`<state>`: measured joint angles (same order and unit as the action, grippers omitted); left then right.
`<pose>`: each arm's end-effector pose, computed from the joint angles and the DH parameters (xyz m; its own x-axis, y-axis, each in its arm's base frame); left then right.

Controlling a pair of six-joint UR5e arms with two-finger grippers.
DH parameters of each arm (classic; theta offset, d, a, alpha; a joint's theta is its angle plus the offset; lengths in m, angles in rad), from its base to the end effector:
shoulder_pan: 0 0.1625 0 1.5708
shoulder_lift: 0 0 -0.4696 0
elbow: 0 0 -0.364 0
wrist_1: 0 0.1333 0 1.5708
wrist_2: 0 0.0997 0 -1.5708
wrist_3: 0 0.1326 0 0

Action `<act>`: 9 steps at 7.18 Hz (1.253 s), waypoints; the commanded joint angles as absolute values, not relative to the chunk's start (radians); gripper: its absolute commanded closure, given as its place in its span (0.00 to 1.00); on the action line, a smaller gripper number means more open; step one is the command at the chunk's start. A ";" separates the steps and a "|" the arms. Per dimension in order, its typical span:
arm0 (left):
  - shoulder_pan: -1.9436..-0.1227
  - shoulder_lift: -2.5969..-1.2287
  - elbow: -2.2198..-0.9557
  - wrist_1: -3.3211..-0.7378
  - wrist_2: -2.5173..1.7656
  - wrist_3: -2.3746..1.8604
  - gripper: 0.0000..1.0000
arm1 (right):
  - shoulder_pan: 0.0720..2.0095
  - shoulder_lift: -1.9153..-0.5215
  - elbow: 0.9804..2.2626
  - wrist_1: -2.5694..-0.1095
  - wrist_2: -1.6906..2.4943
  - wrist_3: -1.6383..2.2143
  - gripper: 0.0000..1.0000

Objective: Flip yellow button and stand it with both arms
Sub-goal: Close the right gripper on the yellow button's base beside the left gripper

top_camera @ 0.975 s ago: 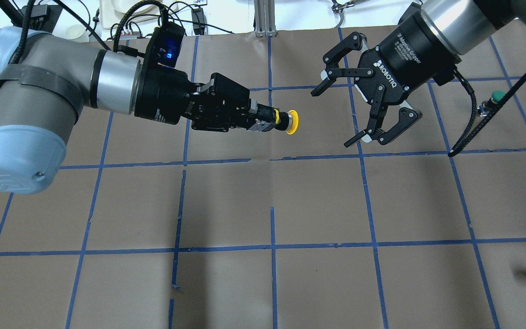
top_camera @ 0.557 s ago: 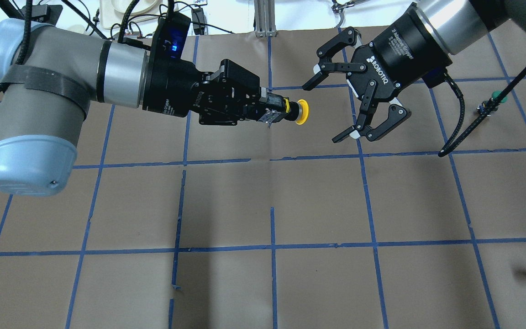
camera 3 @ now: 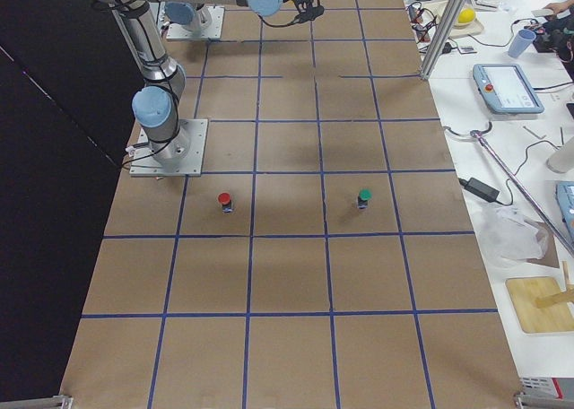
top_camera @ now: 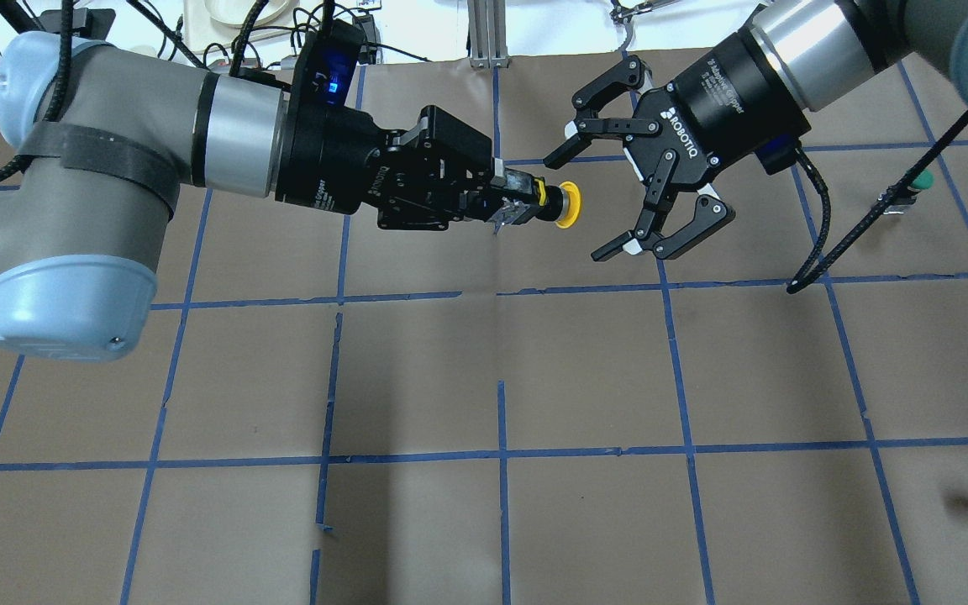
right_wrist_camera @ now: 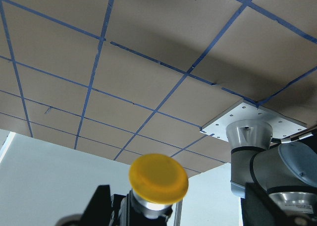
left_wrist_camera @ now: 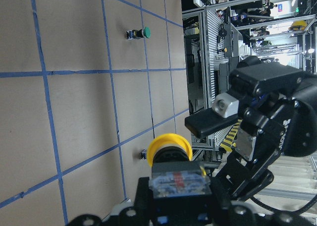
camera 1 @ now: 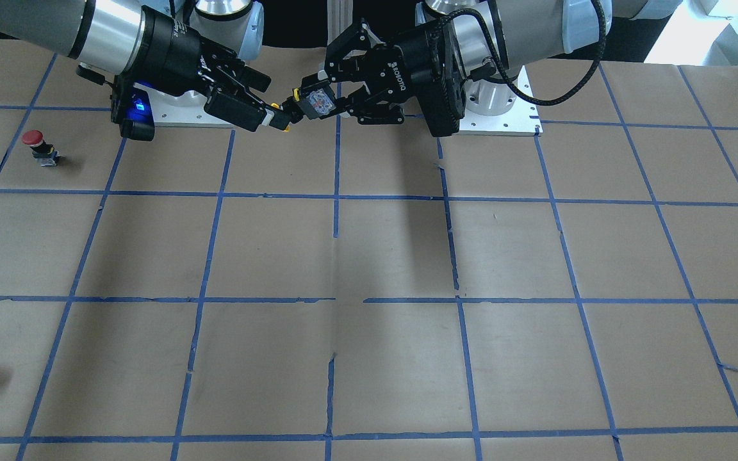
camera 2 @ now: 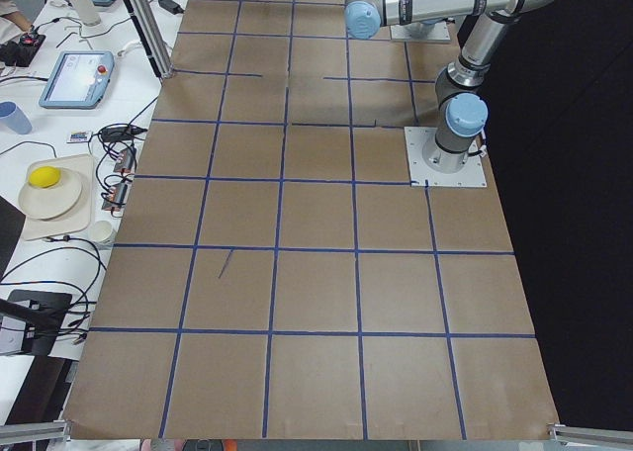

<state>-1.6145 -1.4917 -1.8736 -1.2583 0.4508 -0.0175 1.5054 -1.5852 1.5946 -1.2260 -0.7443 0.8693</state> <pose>-0.2709 -0.4108 0.5012 -0.4325 0.0813 0.8980 0.0360 0.9967 -0.0730 0.2029 -0.4338 0.5098 -0.3787 0.9078 -0.1803 0.5432 0.3757 0.7508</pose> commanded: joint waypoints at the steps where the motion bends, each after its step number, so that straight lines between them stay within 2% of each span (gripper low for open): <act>1: -1.617 -1.489 -1.875 -1.258 0.449 -0.024 0.88 | 1.505 -1.577 1.595 -1.224 -0.742 0.870 0.14; 2: -1.615 -1.488 -1.875 -1.258 0.451 -0.038 0.88 | 1.505 -1.577 1.595 -1.226 -0.717 0.871 0.19; 9: -1.618 -1.471 -1.907 -1.236 0.449 -0.051 0.88 | 1.503 -1.542 1.595 -1.232 -0.707 0.874 0.20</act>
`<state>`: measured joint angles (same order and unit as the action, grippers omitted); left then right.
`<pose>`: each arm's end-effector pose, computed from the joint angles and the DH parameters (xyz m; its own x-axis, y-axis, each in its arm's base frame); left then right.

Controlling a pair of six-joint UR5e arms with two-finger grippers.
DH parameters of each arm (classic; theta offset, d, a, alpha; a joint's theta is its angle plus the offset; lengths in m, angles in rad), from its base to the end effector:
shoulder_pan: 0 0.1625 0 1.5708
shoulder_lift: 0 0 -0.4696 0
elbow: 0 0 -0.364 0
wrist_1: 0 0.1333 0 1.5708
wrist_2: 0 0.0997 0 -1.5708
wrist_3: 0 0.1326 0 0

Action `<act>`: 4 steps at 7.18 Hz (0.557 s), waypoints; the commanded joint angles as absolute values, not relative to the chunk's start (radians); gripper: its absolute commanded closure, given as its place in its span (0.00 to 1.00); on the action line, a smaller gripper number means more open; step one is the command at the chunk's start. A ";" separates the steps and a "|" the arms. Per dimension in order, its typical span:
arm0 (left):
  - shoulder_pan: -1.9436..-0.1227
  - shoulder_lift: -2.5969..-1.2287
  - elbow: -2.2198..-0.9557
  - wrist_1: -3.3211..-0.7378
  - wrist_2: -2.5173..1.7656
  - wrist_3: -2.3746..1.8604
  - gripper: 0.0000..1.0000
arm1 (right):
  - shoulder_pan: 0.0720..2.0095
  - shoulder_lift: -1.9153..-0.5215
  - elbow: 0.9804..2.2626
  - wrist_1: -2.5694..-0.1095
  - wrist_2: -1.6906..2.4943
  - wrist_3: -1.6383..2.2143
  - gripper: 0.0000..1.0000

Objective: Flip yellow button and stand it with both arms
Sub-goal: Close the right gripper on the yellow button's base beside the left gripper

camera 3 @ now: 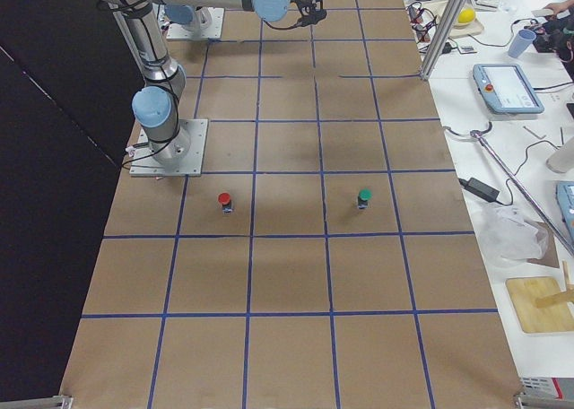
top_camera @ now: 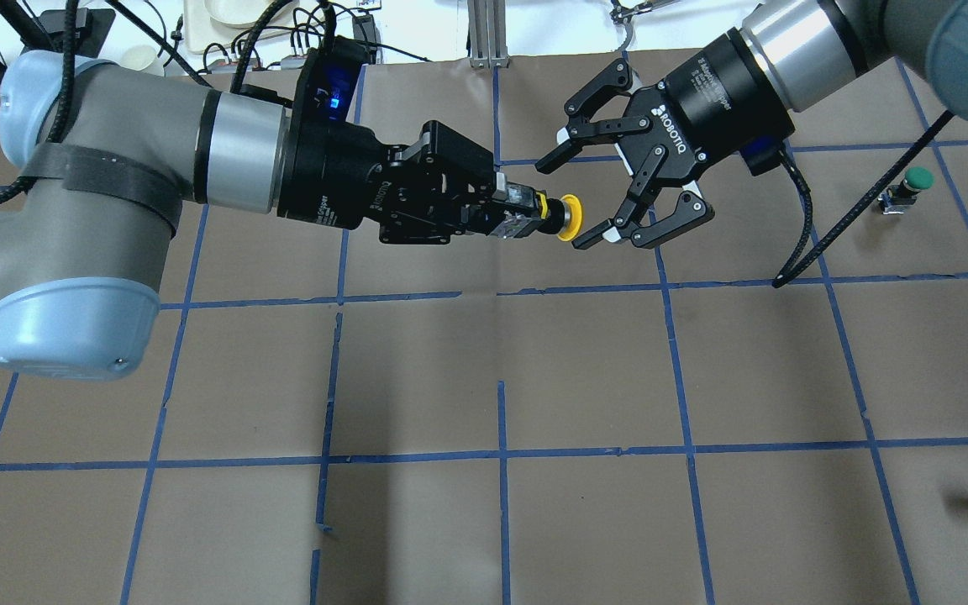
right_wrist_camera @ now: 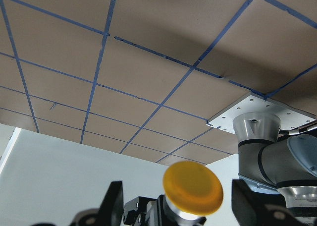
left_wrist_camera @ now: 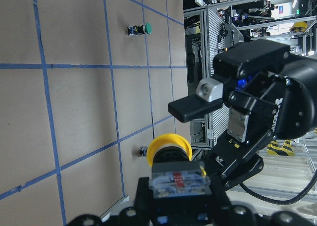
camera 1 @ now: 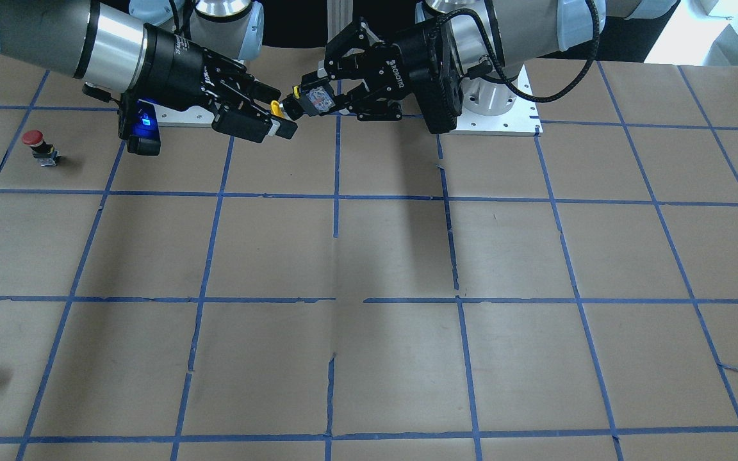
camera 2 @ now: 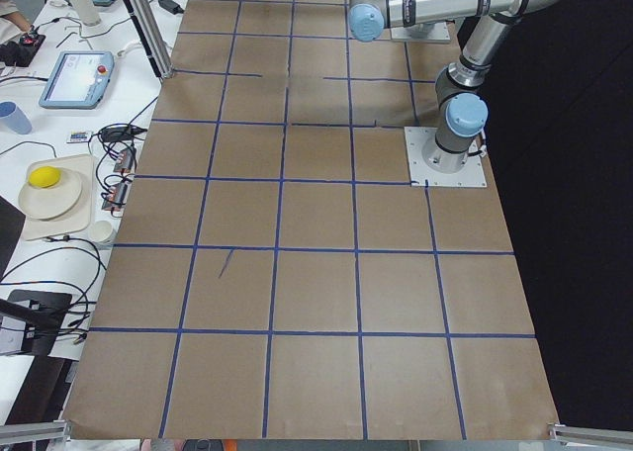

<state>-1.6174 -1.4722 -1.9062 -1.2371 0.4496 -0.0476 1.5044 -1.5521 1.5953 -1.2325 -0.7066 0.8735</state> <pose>-0.2717 -0.4002 0.4967 -0.4318 0.0598 0.9000 0.0259 0.9982 -0.0540 0.2049 -0.4475 0.4993 -0.3567 0.9190 -0.1679 0.5218 0.3451 0.7802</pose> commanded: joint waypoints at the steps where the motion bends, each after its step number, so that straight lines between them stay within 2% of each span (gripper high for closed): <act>1: -1.618 -1.471 -1.907 -1.235 0.449 -0.051 0.88 | 1.503 -1.542 1.594 -1.232 -0.707 0.896 0.20; 4: -1.618 -1.473 -1.907 -1.230 0.449 -0.051 0.87 | 1.502 -1.542 1.594 -1.233 -0.707 0.902 0.31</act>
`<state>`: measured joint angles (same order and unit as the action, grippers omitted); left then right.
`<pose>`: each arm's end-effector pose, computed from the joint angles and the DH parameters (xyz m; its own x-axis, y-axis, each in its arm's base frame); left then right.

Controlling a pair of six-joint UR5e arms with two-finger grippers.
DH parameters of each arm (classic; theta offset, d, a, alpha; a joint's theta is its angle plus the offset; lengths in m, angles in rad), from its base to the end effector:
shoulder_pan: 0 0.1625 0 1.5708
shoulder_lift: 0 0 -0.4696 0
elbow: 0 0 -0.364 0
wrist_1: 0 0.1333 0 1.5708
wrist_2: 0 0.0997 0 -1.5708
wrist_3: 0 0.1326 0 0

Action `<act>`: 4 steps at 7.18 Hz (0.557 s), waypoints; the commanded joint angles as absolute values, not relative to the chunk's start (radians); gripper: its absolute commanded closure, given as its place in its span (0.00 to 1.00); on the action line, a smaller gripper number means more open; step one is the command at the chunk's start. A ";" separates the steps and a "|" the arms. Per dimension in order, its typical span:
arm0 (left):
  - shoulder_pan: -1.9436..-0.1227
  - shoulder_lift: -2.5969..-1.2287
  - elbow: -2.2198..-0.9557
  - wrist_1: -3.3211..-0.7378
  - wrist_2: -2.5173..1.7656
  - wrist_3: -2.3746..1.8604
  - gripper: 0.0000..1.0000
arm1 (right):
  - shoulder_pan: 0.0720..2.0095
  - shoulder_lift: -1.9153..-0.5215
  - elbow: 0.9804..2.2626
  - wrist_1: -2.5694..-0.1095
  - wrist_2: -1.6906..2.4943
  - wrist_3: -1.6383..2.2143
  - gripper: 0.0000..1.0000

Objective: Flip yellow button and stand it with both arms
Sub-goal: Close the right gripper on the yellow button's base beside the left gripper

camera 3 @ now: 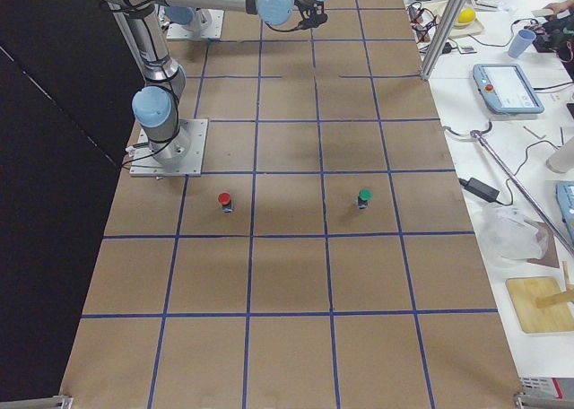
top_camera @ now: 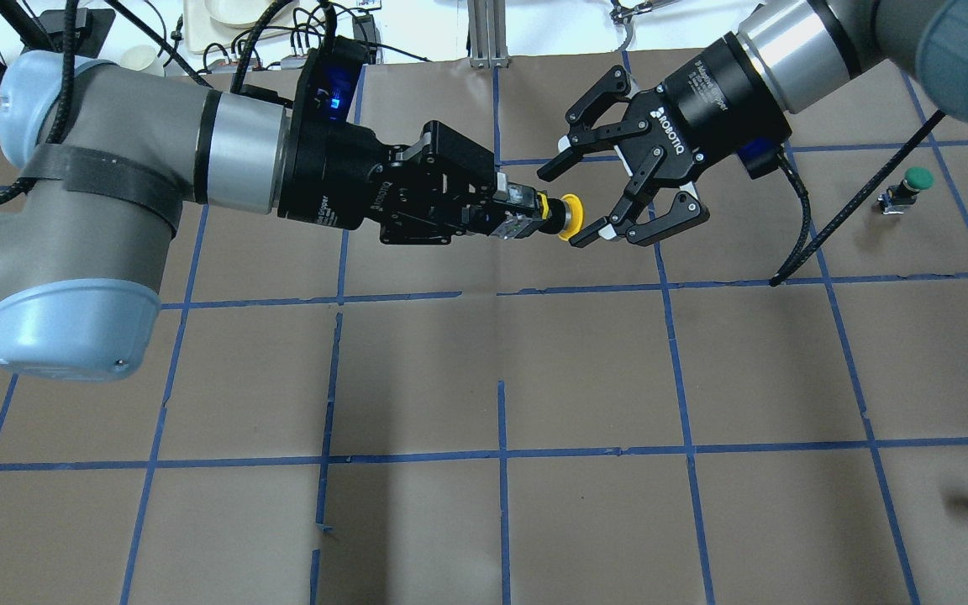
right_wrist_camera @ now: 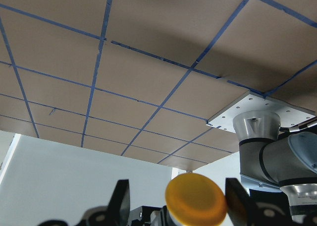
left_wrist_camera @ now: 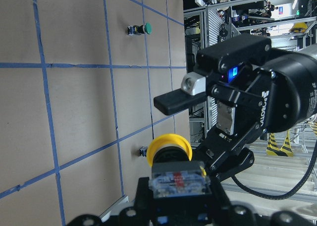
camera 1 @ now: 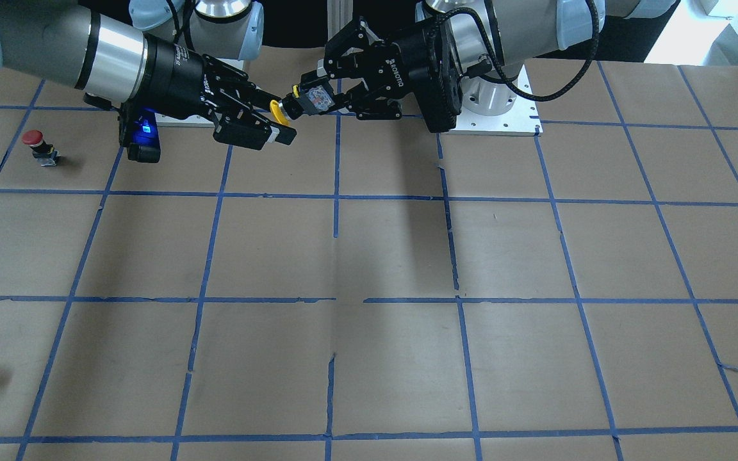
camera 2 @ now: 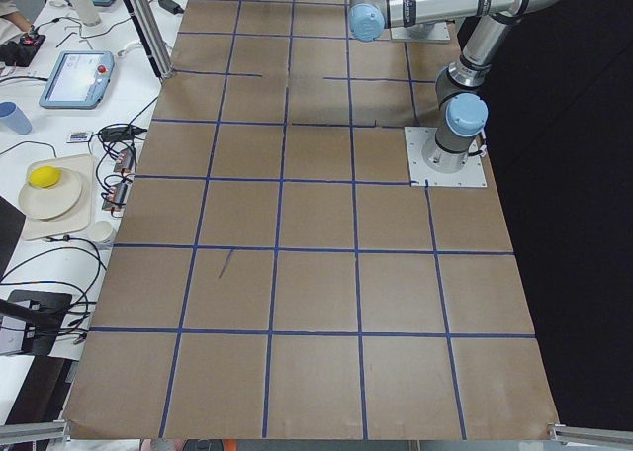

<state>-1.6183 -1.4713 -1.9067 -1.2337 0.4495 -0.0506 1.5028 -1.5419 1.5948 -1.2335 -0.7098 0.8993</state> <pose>-0.2720 -0.3997 0.4972 -0.4316 0.0607 0.9000 0.0254 0.9982 -0.0551 0.2037 -0.4513 0.4948 -0.3431 0.9290 -0.1386 0.5328 0.3140 0.7858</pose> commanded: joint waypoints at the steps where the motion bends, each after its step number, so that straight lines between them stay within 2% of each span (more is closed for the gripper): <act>1: -1.618 -1.473 -1.907 -1.229 0.449 -0.051 0.87 | 1.500 -1.542 1.594 -1.232 -0.704 0.902 0.47; 2: -1.618 -1.473 -1.907 -1.229 0.449 -0.051 0.87 | 1.500 -1.542 1.594 -1.230 -0.704 0.900 0.63; 3: -1.618 -1.473 -1.907 -1.229 0.449 -0.051 0.87 | 1.499 -1.542 1.594 -1.229 -0.706 0.900 0.70; 4: -1.618 -1.474 -1.907 -1.229 0.449 -0.051 0.87 | 1.497 -1.542 1.594 -1.229 -0.707 0.900 0.71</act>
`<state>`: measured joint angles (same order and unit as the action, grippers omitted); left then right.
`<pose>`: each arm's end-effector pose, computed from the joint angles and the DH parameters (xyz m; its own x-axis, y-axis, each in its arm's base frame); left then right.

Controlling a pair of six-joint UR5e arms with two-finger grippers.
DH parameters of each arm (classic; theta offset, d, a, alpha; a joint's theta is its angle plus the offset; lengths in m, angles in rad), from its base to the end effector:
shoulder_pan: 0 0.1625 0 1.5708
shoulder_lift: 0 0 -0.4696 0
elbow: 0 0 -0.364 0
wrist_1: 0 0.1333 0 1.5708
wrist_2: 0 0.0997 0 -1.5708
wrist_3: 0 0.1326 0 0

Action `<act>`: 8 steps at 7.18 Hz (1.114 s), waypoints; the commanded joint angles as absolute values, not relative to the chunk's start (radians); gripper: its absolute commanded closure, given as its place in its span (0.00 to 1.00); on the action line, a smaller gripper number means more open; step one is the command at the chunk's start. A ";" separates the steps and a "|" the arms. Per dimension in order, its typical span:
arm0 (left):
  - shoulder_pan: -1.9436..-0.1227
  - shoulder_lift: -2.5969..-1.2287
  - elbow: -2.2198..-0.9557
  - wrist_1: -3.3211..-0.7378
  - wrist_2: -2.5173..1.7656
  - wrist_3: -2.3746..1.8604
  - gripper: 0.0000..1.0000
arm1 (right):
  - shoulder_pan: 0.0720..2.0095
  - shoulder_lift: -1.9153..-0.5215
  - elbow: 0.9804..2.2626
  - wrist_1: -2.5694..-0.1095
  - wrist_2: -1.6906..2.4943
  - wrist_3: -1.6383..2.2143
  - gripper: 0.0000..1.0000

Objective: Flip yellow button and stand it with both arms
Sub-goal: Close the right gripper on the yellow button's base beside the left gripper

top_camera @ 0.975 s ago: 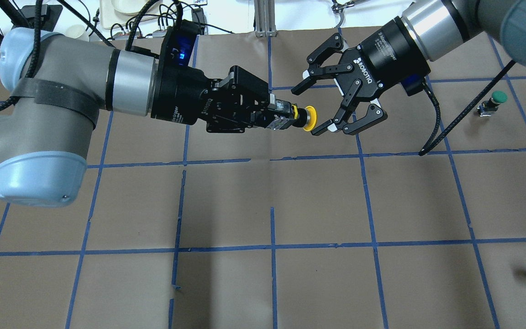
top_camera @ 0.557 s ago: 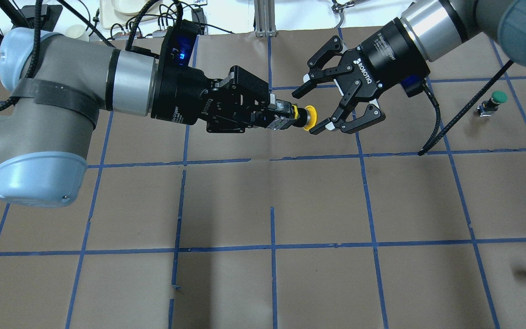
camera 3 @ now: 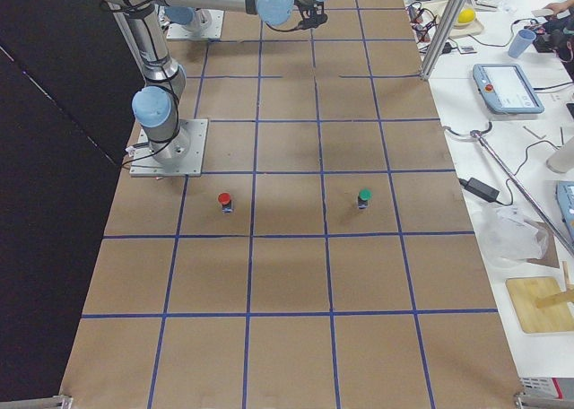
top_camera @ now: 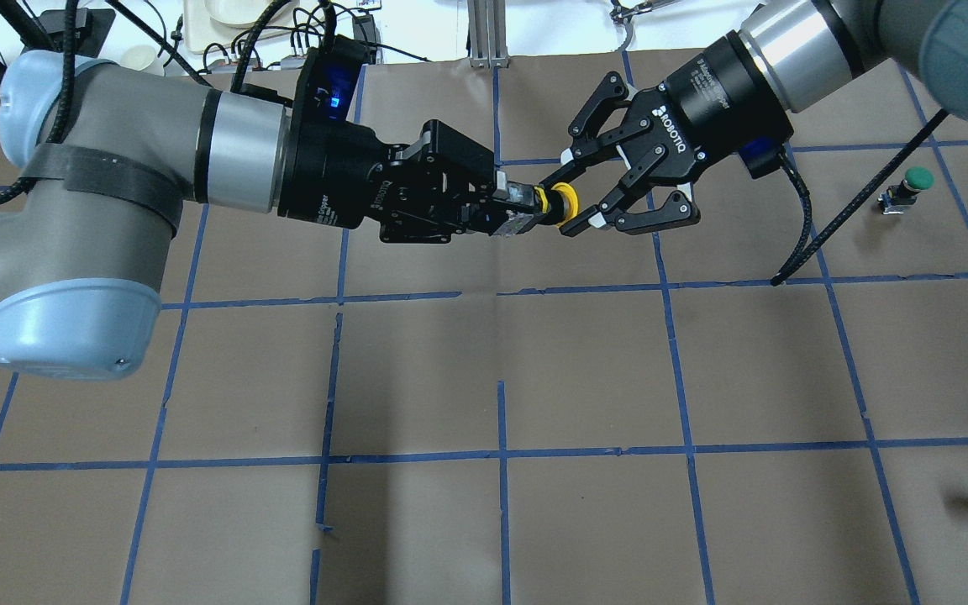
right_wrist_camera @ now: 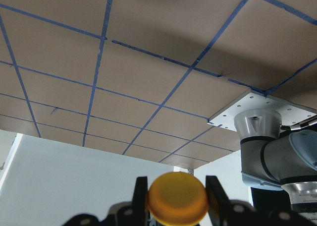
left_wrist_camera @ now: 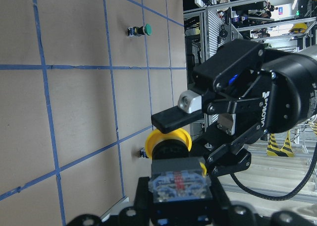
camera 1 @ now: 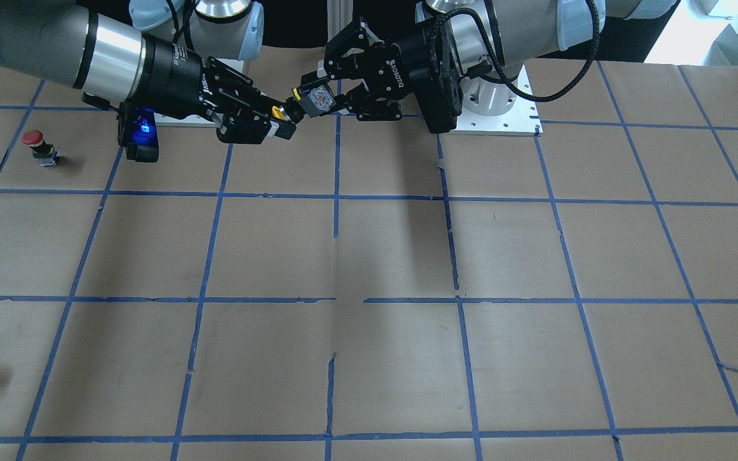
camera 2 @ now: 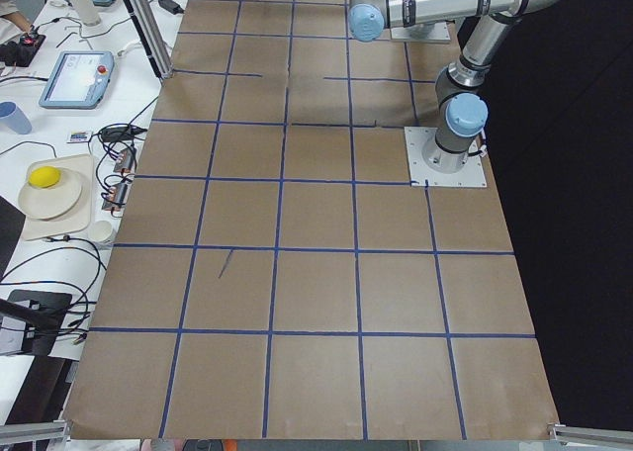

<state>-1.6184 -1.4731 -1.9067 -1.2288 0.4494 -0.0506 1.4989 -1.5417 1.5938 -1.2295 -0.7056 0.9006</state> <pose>-0.2721 -0.4006 0.4970 -0.4313 0.0635 0.9000 0.0255 0.9980 -0.0582 0.2023 -0.4520 0.4953 -0.3367 0.9317 -0.1363 0.5317 0.3076 0.7891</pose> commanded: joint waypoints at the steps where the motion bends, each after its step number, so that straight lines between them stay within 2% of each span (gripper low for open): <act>1: -1.618 -1.476 -1.907 -1.229 0.449 -0.051 0.86 | 1.497 -1.542 1.594 -1.229 -0.707 0.900 0.71; 2: -1.618 -1.476 -1.907 -1.229 0.449 -0.051 0.56 | 1.497 -1.542 1.594 -1.229 -0.706 0.900 0.72; 3: -1.618 -1.480 -1.905 -1.229 0.449 -0.061 0.01 | 1.496 -1.542 1.594 -1.229 -0.707 0.900 0.73; 8: -1.618 -1.486 -1.876 -1.169 0.485 -0.124 0.02 | 1.456 -1.543 1.588 -1.229 -0.722 0.897 0.74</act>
